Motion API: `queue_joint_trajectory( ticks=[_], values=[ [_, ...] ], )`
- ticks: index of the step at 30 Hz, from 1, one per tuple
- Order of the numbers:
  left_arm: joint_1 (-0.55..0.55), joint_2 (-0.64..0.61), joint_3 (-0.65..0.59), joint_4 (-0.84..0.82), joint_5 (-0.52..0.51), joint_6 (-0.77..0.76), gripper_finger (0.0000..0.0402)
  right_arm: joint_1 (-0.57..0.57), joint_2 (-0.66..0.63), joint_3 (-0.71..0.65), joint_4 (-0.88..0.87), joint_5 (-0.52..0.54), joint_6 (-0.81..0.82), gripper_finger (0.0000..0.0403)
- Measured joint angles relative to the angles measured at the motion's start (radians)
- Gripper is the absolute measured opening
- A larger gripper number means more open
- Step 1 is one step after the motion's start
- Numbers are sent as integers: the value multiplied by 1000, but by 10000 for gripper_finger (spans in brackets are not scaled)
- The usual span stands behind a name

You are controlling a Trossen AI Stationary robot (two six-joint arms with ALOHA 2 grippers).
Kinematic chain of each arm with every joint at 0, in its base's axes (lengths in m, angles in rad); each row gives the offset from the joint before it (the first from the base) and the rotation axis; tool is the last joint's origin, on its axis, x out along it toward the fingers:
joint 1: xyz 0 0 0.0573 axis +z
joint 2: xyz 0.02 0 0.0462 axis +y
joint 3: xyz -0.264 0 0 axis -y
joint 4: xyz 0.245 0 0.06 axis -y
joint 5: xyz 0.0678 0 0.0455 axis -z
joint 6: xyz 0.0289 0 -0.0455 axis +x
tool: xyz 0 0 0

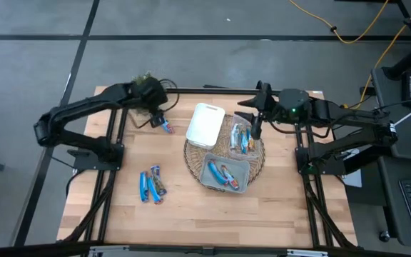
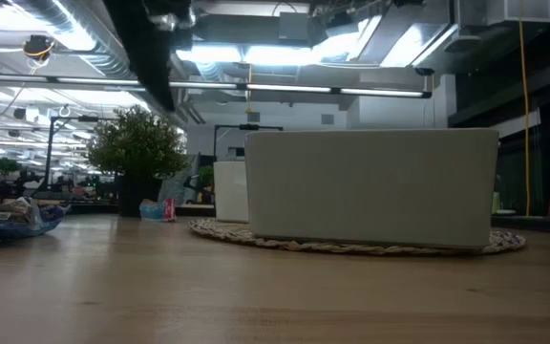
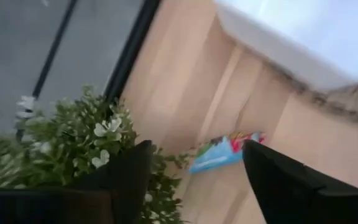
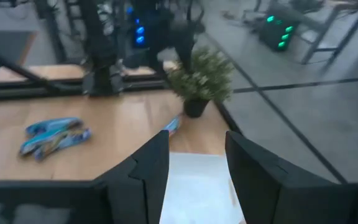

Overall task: Pick and place Granola Bars by type
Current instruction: Put the top red granola bar into the gray bin

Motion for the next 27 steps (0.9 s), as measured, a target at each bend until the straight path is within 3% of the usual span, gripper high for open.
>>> queue_joint_trajectory(
  ticks=[4,13,17,27],
  values=[
    [52,78,0,12,24,98,268,0,0,0,16,26,30,160],
    [64,244,0,114,67,331,268,0,0,0,-4,27,28,160],
    [63,305,-1,105,115,387,267,-2,0,0,-28,27,-4,160],
    [35,372,-2,2,96,526,272,-53,-2,0,-31,23,-154,160]
  ],
)
